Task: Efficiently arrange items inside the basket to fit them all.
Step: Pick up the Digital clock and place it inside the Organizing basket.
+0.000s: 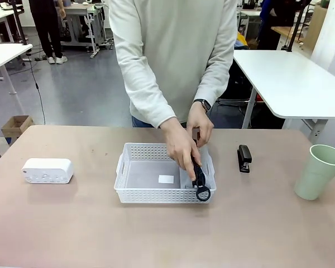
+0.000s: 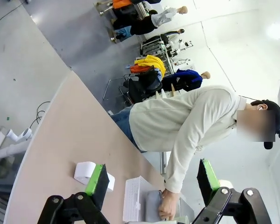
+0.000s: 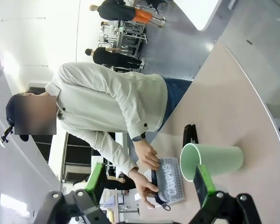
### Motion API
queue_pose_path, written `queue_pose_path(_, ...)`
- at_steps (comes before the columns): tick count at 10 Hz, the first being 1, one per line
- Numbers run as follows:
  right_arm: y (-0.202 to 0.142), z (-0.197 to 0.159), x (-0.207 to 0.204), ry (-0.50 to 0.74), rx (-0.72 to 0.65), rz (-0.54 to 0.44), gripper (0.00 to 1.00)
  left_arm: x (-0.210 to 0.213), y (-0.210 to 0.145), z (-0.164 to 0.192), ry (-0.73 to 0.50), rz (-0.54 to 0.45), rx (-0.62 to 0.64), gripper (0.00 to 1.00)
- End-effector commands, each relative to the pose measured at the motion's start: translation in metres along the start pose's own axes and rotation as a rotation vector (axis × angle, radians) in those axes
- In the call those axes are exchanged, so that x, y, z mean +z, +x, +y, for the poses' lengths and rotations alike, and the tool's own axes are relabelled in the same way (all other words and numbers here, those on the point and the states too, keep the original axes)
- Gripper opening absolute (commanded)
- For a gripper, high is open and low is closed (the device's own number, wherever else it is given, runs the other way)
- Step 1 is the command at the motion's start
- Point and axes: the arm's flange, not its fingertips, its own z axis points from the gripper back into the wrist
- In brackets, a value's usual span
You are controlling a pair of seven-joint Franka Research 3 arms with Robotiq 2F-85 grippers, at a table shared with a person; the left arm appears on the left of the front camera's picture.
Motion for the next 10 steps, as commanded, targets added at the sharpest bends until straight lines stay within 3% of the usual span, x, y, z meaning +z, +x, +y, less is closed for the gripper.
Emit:
queue_pose_path(1,0.003,-0.001,-0.001,0.021,0.030,-0.006,1.00,0.000,0.002,0.000,-0.011,0.002,-0.020,1.00)
queue_pose_path(6,0.003,-0.001,-0.001,0.021,0.030,-0.006,1.00,0.000,0.001,0.001,-0.002,0.002,0.000,1.00)
queue_pose_path(7,0.003,-0.001,-0.001,0.021,0.030,-0.006,1.00,-0.024,-0.010,-0.011,-0.109,0.247,-0.135,1.00)
queue_pose_path(10,0.003,-0.001,-0.001,0.021,0.030,-0.006,1.00,-0.096,-0.074,-0.049,-0.214,0.825,-0.699,1.00)
